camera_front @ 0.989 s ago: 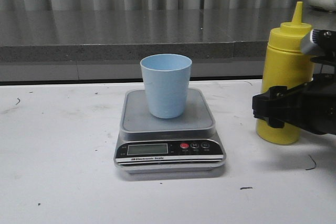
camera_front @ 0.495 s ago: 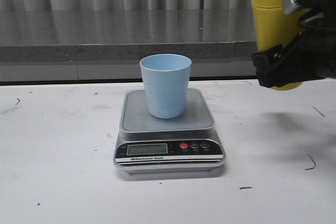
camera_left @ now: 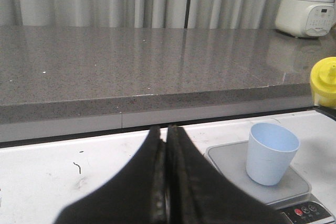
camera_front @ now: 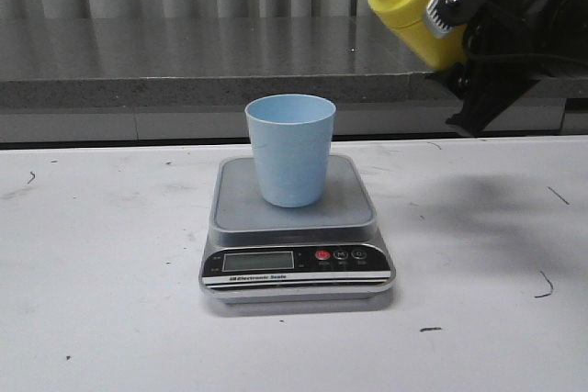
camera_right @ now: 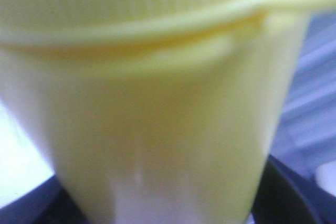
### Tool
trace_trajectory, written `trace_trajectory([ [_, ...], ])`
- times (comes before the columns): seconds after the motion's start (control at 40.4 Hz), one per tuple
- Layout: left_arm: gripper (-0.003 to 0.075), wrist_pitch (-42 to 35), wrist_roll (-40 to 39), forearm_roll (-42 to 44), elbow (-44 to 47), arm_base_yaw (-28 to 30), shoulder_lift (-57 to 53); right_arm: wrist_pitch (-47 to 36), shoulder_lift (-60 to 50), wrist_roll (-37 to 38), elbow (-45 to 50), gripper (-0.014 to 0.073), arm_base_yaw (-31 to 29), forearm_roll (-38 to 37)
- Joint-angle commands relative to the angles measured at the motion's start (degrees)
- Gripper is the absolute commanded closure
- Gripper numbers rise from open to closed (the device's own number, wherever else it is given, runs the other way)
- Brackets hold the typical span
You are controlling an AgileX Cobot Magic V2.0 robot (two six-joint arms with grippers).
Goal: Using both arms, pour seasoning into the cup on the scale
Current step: 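Lift the bottle and tilt its nozzle down toward the cup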
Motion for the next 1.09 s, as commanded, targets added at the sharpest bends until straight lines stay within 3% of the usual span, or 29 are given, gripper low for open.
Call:
trace_trajectory([
  [0.0, 0.074, -4.57, -0.57, -0.49, -1.51, 0.05, 0.59, -6.93, -2.51, -8.43, -3.47, 0.0359, -0.05, -0.25],
  [0.396, 0.074, -4.49, -0.57, -0.49, -1.51, 0.05, 0.59, -6.54, 1.31, -29.79, -9.75, 0.0359, 0.8, -3.3],
  [0.569, 0.074, -4.49, -0.57, -0.49, -1.51, 0.05, 0.59, -6.38, 3.23, -35.52, -12.46, 0.0359, 1.36, -3.65],
  [0.89, 0.074, -4.35, -0.57, -0.49, -1.51, 0.05, 0.59, -6.14, 4.77, -37.78, -14.88, 0.0359, 2.37, -2.31],
  [1.063, 0.074, -4.35, -0.57, -0.49, -1.51, 0.05, 0.59, -6.76, 4.77, -34.63, -14.88, 0.0359, 3.48, 6.19],
])
